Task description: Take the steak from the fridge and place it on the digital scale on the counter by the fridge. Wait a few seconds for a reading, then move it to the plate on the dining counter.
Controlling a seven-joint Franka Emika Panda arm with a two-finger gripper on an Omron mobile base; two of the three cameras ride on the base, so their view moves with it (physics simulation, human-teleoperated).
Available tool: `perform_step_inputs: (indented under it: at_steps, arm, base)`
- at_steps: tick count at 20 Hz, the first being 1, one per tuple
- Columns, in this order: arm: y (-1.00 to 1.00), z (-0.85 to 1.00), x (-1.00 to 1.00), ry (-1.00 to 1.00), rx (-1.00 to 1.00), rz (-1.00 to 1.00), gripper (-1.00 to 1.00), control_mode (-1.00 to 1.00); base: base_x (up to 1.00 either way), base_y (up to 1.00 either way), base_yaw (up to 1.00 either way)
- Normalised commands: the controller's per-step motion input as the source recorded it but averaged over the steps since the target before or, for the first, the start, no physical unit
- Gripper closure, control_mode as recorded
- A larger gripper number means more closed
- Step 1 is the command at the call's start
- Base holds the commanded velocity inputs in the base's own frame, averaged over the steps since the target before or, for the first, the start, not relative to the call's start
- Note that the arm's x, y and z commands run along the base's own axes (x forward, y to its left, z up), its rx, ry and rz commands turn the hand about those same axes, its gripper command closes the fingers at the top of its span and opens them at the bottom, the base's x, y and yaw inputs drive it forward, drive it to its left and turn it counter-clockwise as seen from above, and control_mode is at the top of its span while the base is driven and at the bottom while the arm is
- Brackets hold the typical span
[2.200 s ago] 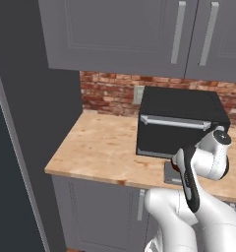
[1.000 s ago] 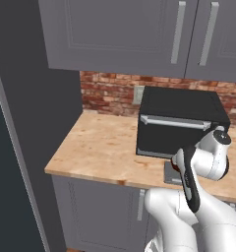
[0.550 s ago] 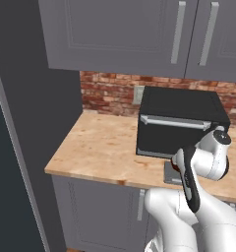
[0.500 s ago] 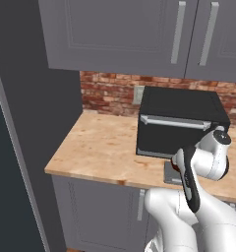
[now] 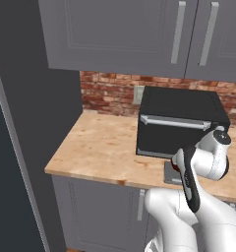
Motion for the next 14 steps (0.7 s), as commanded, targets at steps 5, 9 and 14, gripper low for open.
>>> perform_step_inputs:
  at_steps: [5,9,14]
  arm:
    - [0.0,0.0,0.0,0.0,0.0,0.0,-1.0,-1.0]
    - [0.0,0.0,0.0,0.0,0.0,0.0,-1.0,-1.0]
    - [0.0,0.0,0.0,0.0,0.0,0.0,-1.0,-1.0]
  base:
    - [0.0,0.0,0.0]
    - [0.0,0.0,0.0]
    - [0.0,0.0,0.0]
